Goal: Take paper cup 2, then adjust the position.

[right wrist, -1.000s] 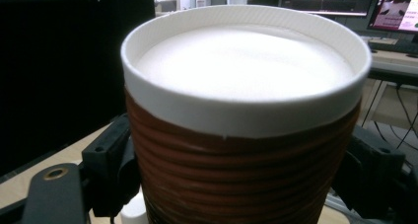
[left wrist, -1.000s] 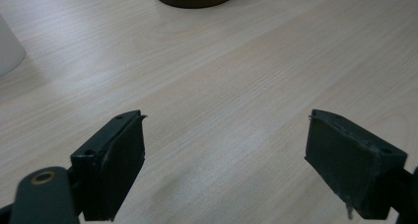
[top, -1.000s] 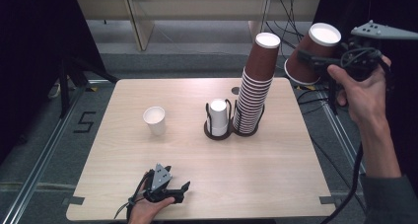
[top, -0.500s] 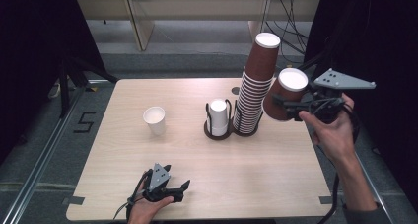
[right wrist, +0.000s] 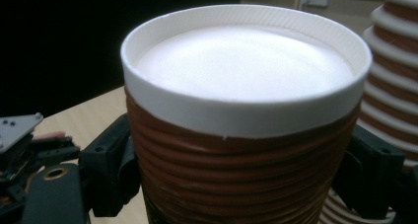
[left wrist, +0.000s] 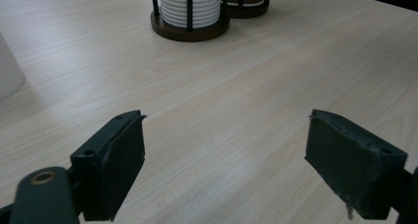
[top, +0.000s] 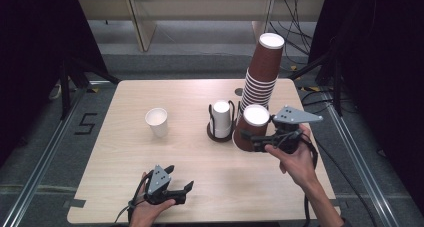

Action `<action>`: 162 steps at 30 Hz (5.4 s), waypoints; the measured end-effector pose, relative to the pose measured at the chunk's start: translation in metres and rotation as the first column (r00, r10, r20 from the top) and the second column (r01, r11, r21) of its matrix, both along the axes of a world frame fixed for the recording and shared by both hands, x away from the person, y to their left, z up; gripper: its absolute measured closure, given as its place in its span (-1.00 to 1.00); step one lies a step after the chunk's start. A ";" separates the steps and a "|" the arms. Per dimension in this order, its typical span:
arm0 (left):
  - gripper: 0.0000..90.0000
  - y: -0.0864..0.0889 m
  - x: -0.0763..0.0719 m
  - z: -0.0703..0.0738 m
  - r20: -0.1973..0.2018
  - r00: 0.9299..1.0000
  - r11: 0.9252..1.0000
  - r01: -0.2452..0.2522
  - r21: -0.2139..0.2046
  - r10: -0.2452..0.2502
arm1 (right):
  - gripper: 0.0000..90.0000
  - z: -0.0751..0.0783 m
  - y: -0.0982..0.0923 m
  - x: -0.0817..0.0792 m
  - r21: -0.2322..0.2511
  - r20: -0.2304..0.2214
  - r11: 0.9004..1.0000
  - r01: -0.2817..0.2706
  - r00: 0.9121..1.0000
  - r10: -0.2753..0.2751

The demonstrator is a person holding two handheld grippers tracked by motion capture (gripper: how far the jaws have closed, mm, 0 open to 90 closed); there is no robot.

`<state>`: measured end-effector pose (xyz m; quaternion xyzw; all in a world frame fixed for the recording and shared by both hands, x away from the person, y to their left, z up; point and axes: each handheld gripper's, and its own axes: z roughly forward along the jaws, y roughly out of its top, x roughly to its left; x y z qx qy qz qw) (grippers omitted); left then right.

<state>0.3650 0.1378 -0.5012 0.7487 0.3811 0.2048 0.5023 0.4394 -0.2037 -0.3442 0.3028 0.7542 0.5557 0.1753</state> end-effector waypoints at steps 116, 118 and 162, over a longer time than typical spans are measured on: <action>-0.81 -0.023 -0.008 0.003 0.103 0.975 0.979 0.201 -0.037 -0.196 | -0.67 -0.088 0.121 -0.029 0.000 -0.178 0.922 -0.387 0.907 0.381; -0.80 -0.022 -0.007 0.004 0.118 0.970 0.976 0.217 -0.022 -0.213 | -0.67 -0.087 0.121 -0.028 0.006 -0.171 0.912 -0.410 0.898 0.405; -0.91 -0.016 -0.008 0.003 0.157 0.936 0.946 0.296 0.131 -0.315 | -0.48 -0.063 0.092 -0.023 -0.104 -0.294 0.866 -0.489 0.847 0.443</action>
